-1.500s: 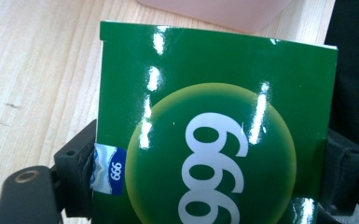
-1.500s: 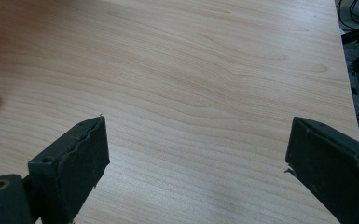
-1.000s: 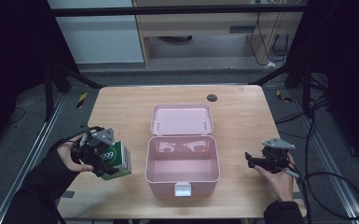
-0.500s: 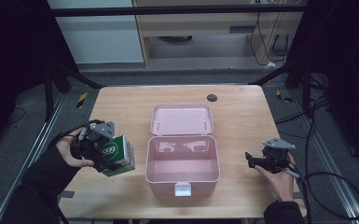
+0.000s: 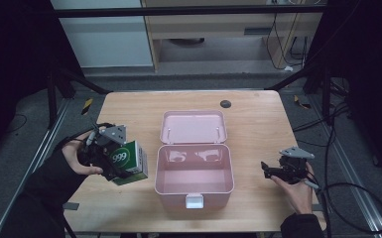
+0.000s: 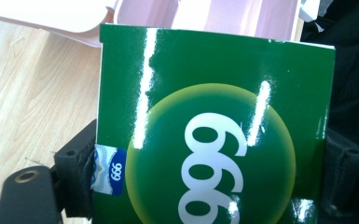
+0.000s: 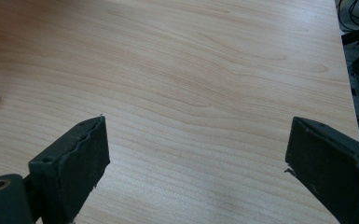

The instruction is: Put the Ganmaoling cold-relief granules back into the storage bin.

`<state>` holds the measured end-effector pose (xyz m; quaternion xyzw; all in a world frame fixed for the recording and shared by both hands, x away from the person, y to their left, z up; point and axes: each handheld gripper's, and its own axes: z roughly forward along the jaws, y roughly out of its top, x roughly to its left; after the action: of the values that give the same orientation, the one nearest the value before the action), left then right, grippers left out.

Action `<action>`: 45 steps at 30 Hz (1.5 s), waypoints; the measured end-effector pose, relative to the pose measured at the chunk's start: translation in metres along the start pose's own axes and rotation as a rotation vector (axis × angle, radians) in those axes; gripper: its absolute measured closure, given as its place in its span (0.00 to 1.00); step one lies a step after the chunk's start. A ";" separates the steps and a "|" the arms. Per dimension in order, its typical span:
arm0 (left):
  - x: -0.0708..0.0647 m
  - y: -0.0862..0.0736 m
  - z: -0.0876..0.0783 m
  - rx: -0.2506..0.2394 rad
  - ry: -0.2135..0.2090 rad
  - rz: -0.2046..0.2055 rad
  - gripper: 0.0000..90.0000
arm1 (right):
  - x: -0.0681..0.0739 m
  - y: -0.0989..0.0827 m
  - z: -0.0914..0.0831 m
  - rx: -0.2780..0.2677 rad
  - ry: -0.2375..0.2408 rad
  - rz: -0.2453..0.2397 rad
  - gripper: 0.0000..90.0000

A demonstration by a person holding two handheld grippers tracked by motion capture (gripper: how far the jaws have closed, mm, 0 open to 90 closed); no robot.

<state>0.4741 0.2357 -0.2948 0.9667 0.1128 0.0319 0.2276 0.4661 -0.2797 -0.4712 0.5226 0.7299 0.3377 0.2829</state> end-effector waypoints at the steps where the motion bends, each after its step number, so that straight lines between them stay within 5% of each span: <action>1: 0.000 0.001 0.001 -0.008 -0.002 -0.005 0.16 | 0.000 0.000 0.000 0.001 0.000 0.003 0.07; 22: -0.003 0.042 0.008 -0.003 -0.023 0.063 0.16 | -0.001 -0.001 -0.001 -0.007 0.000 0.001 0.07; 45: -0.006 0.070 0.019 0.009 -0.034 0.089 0.16 | -0.002 -0.001 -0.001 -0.008 0.001 -0.002 0.07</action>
<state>0.4847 0.1649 -0.2804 0.9721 0.0659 0.0249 0.2237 0.4654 -0.2819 -0.4708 0.5208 0.7291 0.3406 0.2849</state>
